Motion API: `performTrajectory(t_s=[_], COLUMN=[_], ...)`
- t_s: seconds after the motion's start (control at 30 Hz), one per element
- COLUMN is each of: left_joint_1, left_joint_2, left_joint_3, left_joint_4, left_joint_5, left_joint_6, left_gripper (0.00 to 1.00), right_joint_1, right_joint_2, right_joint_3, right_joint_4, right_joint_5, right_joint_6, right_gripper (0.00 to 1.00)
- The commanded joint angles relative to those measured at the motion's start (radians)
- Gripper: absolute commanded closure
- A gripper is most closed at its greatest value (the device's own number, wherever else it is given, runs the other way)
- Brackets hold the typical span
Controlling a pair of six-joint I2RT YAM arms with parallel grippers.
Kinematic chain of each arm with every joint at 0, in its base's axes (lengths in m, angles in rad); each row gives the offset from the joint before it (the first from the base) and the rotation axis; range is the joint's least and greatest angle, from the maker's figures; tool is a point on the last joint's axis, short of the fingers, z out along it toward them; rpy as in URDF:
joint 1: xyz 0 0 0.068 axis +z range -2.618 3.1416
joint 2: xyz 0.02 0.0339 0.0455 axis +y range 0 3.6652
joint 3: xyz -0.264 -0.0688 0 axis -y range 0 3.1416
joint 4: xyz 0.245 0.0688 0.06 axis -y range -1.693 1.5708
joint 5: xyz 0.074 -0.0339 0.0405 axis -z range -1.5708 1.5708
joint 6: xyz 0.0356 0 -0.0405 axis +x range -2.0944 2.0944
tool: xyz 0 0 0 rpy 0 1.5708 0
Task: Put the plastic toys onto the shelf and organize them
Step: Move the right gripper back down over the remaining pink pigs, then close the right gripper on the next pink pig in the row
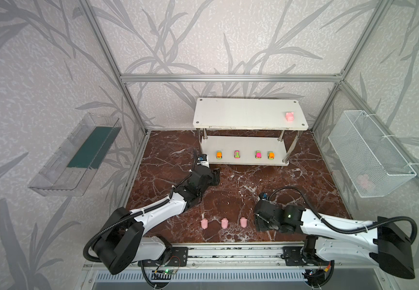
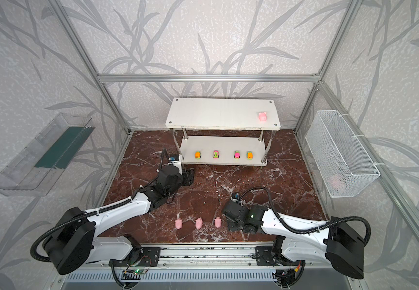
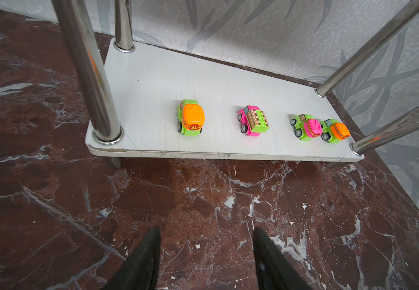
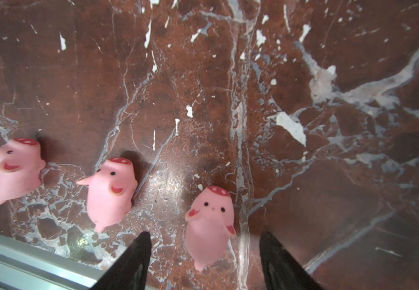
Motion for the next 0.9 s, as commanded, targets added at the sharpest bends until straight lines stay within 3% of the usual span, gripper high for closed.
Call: performTrajectory(t_s=[0.0,0.7,0.87], left_joint_1=[0.006,0.006,0.006], left_joint_2=[0.008,0.045,0.047], left_joint_3=[0.003,0.009,0.006], left_joint_4=[0.013,0.034,0.037], left_joint_5=[-0.009,-0.002,-0.002], left_joint_6=[-0.009,-0.015,-0.016], left_gripper=[0.43,0.43,0.43], right_joint_1=[0.005,-0.001,-0.003], right_joint_2=[0.033,0.124,0.119], right_joint_3=[-0.015,-0.024,0.040], right_joint_4=[0.026,0.039,-0.069], right_joint_5=[-0.013,0.013,0.026], right_joint_6=[0.020,0.040,0.034], right_gripper=[0.31,0.62,0.70])
